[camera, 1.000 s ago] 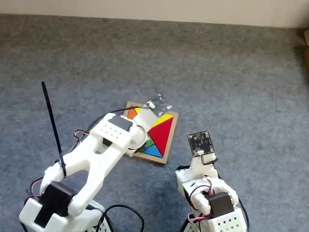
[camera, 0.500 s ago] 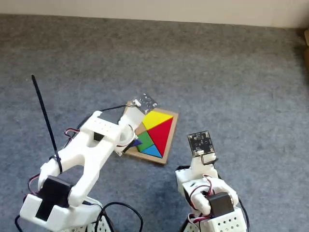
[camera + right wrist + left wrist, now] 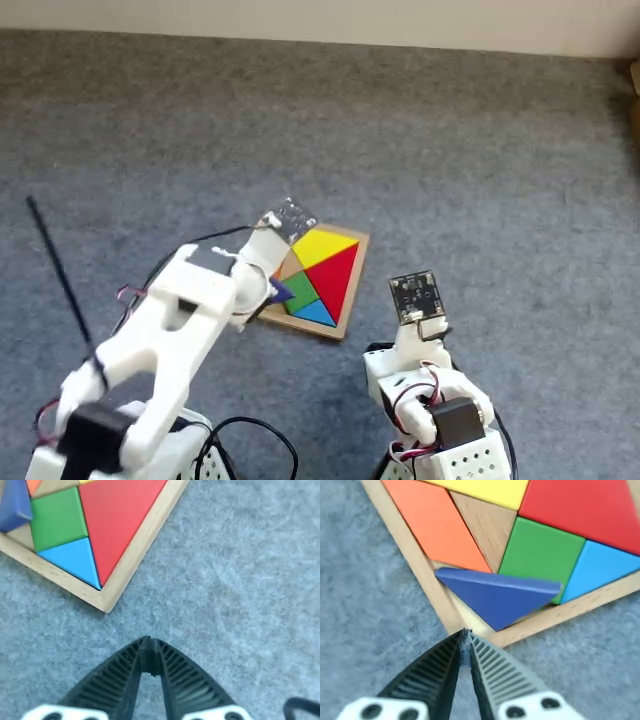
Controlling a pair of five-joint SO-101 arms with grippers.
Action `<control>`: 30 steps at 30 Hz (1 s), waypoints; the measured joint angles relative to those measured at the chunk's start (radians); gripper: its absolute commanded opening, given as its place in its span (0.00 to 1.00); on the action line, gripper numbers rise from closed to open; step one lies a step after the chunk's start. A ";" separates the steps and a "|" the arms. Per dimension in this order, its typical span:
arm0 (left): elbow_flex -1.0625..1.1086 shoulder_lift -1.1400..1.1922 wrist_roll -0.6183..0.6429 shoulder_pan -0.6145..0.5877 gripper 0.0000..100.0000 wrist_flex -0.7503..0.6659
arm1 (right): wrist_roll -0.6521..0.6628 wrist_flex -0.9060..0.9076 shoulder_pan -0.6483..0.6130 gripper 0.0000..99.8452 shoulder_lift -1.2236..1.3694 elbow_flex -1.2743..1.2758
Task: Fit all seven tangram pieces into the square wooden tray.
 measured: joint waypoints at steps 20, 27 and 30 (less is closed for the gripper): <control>0.319 -0.238 0.161 0.192 0.01 -0.571 | 0.000 0.000 0.005 0.01 0.000 0.000; 0.319 -0.238 0.161 0.199 0.01 -0.554 | 0.000 0.000 0.005 0.01 0.000 0.000; 0.319 -0.238 0.161 0.196 0.01 -0.476 | 0.000 0.000 0.005 0.01 0.000 0.000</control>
